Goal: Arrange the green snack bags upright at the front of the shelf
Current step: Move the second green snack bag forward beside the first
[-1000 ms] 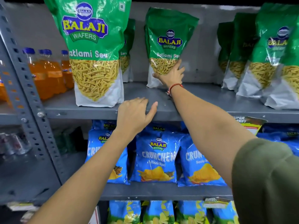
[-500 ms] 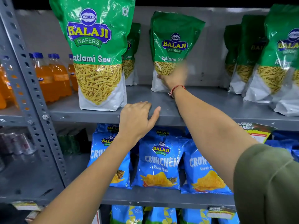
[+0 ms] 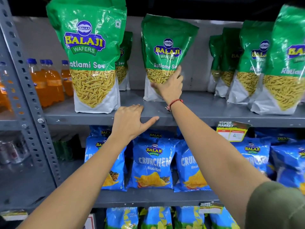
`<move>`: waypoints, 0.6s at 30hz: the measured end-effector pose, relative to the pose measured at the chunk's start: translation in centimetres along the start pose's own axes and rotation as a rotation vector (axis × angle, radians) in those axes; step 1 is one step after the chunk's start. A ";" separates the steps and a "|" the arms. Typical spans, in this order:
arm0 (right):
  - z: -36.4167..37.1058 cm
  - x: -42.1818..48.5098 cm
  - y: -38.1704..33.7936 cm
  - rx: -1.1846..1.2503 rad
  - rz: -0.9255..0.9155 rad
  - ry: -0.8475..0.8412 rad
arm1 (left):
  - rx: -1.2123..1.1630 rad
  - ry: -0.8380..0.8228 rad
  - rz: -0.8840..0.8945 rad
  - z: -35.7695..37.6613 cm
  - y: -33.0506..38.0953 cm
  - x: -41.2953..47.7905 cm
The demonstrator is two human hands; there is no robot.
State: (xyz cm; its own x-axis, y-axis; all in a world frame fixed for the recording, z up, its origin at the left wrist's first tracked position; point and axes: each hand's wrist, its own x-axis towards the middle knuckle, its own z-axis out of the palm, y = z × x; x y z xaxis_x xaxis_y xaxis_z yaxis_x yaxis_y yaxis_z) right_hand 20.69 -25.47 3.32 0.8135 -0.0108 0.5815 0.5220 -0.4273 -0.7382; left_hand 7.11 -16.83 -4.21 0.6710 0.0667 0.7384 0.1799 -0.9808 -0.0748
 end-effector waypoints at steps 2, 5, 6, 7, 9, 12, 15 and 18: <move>-0.8 -0.9 0.0 0.008 -0.019 -0.002 | 0.000 0.002 0.006 -0.1 0.1 0.0; -2.0 -2.2 -0.2 0.018 -0.044 -0.005 | -0.001 -0.004 0.010 -0.2 0.1 0.0; -2.4 -2.6 -0.3 0.015 -0.052 -0.006 | -0.002 0.000 0.014 -0.2 0.0 0.0; -2.8 -3.0 -0.4 0.010 -0.056 -0.007 | 0.000 0.006 0.016 -0.2 0.0 0.0; -3.6 -3.7 -0.6 0.001 -0.060 -0.007 | 0.005 0.014 0.020 -0.3 0.0 0.0; -4.6 -4.9 -0.8 -0.006 -0.069 0.001 | 0.009 0.009 0.021 -0.3 0.0 -0.1; -5.3 -6.0 -0.7 -0.009 -0.082 0.006 | 0.014 -0.016 0.007 -0.1 -0.2 -0.1; -5.9 -7.0 -0.9 -0.010 -0.101 0.007 | 0.016 -0.018 -0.002 -0.1 -0.5 -0.4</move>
State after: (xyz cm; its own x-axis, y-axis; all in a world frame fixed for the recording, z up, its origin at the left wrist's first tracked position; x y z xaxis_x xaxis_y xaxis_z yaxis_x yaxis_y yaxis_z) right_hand 12.99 -30.38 1.94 0.7550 0.0269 0.6552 0.5989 -0.4351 -0.6723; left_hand 6.67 -16.38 -4.38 0.6836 0.0721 0.7263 0.1926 -0.9777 -0.0843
